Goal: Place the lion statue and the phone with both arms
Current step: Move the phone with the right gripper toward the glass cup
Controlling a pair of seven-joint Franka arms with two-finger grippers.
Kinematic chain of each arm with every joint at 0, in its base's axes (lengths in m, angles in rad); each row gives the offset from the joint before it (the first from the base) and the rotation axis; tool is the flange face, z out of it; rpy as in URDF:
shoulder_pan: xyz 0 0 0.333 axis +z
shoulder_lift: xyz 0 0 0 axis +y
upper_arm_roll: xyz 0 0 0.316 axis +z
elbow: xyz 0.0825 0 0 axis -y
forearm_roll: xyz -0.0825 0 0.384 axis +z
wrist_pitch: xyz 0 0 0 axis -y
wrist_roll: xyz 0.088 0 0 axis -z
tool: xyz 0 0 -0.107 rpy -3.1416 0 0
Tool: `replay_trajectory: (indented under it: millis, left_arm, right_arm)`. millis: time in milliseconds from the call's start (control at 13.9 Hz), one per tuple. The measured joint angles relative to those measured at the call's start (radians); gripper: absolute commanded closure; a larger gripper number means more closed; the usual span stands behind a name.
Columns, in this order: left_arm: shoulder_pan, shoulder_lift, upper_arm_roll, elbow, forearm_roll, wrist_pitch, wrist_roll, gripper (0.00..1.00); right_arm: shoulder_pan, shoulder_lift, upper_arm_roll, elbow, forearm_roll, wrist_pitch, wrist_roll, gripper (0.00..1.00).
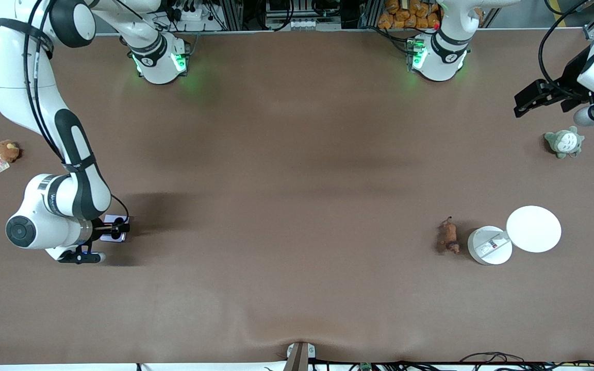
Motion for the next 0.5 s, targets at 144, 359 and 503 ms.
replay_trajectory:
  millis: [144,359,503]
  left_arm:
    - [0.000,-0.002,0.000,-0.016,0.000,0.028,0.018,0.00]
    - [0.000,-0.010,0.000,-0.022,0.000,0.033,0.023,0.00]
    - [0.000,-0.017,0.000,-0.025,0.000,0.034,0.025,0.00]
  right_arm:
    - [0.000,0.000,-0.001,0.001,0.000,0.008,-0.007,0.00]
    - [-0.001,-0.001,-0.001,0.025,0.000,0.009,-0.007,0.00]
    - [-0.001,-0.004,-0.001,0.062,0.002,0.010,-0.007,0.00]
